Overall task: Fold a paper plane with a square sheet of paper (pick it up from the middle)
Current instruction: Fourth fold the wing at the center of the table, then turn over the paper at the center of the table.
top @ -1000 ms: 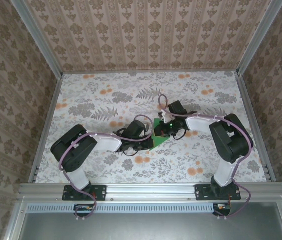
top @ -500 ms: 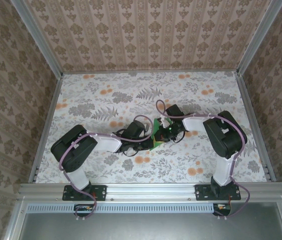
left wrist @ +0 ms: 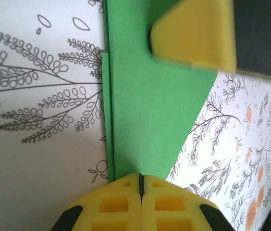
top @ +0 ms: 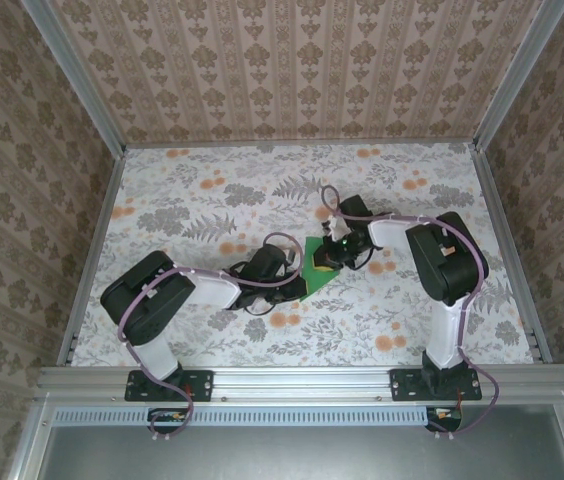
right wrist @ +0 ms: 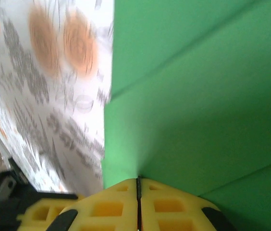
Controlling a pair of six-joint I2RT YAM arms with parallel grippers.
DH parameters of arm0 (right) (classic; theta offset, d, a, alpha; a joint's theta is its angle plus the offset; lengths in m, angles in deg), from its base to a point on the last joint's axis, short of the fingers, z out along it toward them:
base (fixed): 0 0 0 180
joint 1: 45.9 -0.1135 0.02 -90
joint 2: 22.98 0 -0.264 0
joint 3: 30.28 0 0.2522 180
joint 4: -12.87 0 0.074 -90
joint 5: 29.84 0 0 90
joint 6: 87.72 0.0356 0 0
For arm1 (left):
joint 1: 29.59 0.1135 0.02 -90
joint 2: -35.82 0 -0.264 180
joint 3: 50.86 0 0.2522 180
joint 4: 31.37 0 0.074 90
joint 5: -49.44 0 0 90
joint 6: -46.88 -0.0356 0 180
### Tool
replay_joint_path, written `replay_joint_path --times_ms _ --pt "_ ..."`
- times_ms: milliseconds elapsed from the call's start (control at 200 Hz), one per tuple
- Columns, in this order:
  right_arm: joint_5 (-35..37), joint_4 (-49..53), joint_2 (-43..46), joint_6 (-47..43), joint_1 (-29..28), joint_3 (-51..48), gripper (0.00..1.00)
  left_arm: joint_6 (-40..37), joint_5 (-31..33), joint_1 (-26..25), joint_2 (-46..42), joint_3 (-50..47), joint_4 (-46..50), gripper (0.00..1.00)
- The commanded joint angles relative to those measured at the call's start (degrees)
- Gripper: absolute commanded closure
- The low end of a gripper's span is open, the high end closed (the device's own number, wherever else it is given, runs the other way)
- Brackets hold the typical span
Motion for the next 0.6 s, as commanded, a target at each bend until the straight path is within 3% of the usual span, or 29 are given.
replay_joint_path --times_ms 0,310,595 --pt "8.2 -2.6 -2.4 1.5 3.3 3.1 0.9 1.4 -2.0 -0.2 2.1 -4.1 10.9 1.0" --pt "6.5 -3.5 -7.0 0.9 10.2 9.4 0.89 0.5 -1.6 -0.2 1.0 -3.5 11.5 1.0" --pt "6.4 -4.1 -2.5 0.6 11.9 10.3 0.87 -2.4 -2.1 -0.1 0.5 -0.1 12.6 1.0"
